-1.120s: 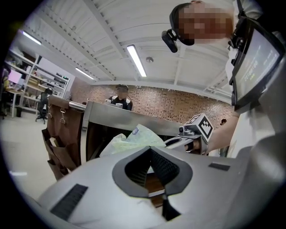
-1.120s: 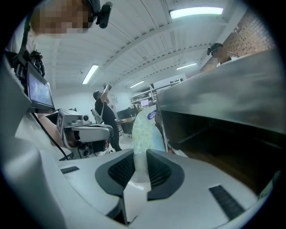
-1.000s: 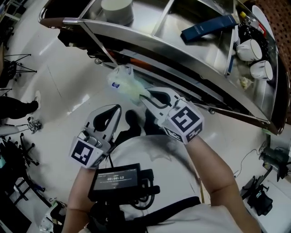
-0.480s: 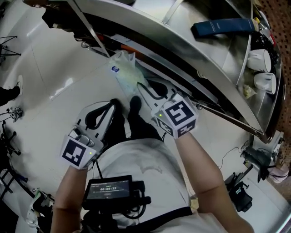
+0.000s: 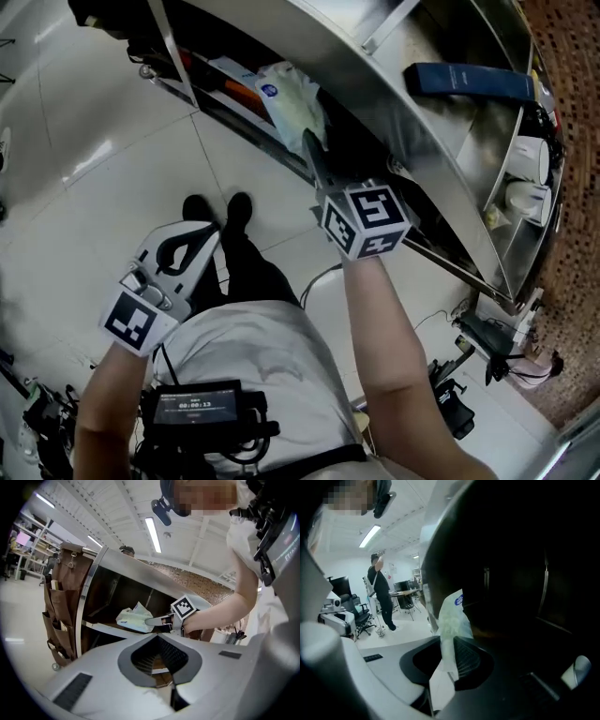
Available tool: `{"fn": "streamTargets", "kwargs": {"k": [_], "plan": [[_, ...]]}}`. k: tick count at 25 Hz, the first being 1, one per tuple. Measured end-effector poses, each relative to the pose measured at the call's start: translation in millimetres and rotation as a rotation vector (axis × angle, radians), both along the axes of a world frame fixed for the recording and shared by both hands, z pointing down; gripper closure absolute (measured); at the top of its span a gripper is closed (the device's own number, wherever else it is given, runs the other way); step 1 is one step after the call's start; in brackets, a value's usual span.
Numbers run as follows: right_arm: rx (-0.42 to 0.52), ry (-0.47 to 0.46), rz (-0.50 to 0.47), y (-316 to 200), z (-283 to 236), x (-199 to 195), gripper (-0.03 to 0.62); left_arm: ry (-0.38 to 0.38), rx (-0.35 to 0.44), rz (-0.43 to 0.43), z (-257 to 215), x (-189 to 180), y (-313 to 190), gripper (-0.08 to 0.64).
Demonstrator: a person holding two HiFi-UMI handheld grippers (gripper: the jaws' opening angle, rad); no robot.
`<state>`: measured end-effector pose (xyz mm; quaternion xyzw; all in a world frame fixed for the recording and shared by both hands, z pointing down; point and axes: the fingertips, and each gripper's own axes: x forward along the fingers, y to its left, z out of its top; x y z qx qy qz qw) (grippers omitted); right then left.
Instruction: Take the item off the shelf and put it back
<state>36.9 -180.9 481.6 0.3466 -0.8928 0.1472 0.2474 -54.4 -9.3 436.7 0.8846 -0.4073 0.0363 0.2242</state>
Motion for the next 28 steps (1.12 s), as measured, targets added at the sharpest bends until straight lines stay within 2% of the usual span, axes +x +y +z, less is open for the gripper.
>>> {"fn": "streamTargets", "kwargs": {"k": [5,7,11,17,19,23,24,25,28], "plan": [[0.045,0.021,0.220,-45,17,34,0.526,0.008,-0.020,-0.022,7,-5,2,0.552],[0.068,0.049,0.280,-58,24,46,0.526,0.001,-0.026,-0.019,8,-5,4,0.552],[0.133,0.138,0.322,-78,32,66,0.526,0.005,-0.027,-0.025,7,-6,6,0.552],[0.203,0.175,0.375,-92,38,87,0.523,0.012,-0.025,-0.032,8,-3,6,0.552],[0.196,0.173,0.379,-92,45,89,0.515,0.013,-0.023,-0.029,7,-1,5,0.552],[0.149,0.102,0.411,-92,52,90,0.449,0.013,-0.027,-0.023,6,0,4,0.552],[0.148,0.084,0.419,-92,52,90,0.430,0.014,-0.027,-0.024,6,0,4,0.552],[0.149,0.069,0.426,-92,51,91,0.384,0.014,-0.028,-0.025,6,-1,4,0.552],[0.172,0.054,0.437,-90,45,93,0.342,0.015,-0.026,-0.028,5,-3,4,0.552]]}}
